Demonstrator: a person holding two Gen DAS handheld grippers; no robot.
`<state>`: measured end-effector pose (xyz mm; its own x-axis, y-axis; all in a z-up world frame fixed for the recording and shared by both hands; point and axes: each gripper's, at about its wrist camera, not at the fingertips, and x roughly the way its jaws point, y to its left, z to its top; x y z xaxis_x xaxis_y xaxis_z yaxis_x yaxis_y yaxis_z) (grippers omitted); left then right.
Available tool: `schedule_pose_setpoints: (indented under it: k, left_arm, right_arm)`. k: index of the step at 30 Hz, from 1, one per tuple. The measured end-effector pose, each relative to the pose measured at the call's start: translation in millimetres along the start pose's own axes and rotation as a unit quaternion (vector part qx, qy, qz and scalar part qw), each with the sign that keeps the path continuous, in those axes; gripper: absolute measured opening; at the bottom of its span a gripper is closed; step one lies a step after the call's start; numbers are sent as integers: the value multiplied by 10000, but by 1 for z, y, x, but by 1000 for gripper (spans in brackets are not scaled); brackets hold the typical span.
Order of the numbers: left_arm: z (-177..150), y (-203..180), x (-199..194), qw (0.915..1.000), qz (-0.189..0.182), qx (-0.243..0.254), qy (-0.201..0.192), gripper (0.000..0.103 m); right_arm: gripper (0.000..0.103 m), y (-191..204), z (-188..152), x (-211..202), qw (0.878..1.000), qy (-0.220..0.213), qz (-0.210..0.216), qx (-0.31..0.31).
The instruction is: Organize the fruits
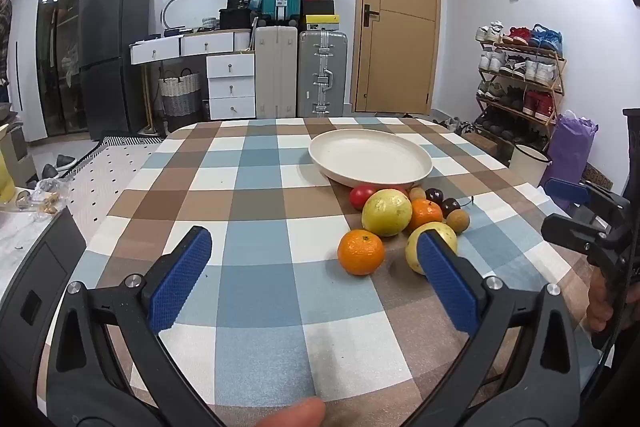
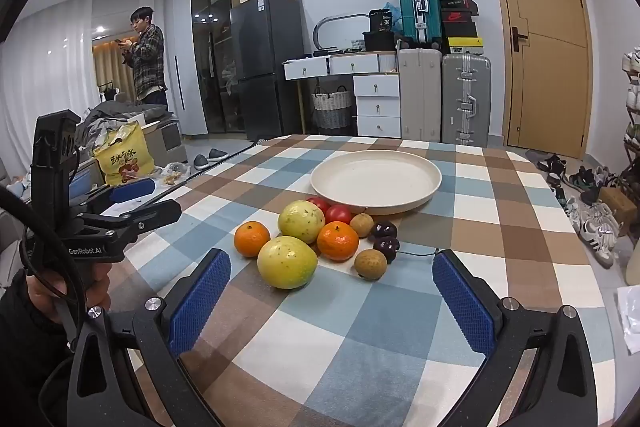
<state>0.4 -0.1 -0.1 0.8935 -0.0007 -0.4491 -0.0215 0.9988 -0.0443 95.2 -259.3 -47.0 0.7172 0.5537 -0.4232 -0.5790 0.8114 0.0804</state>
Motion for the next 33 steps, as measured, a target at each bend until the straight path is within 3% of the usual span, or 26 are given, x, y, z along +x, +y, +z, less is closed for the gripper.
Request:
schedule_pose_setpoints:
  k: [33]
  left_arm:
    - [0,-2,0,10000,12,51,-83,102]
  right_arm:
    - [103,2,0,-1,10000,-11,-10,-16]
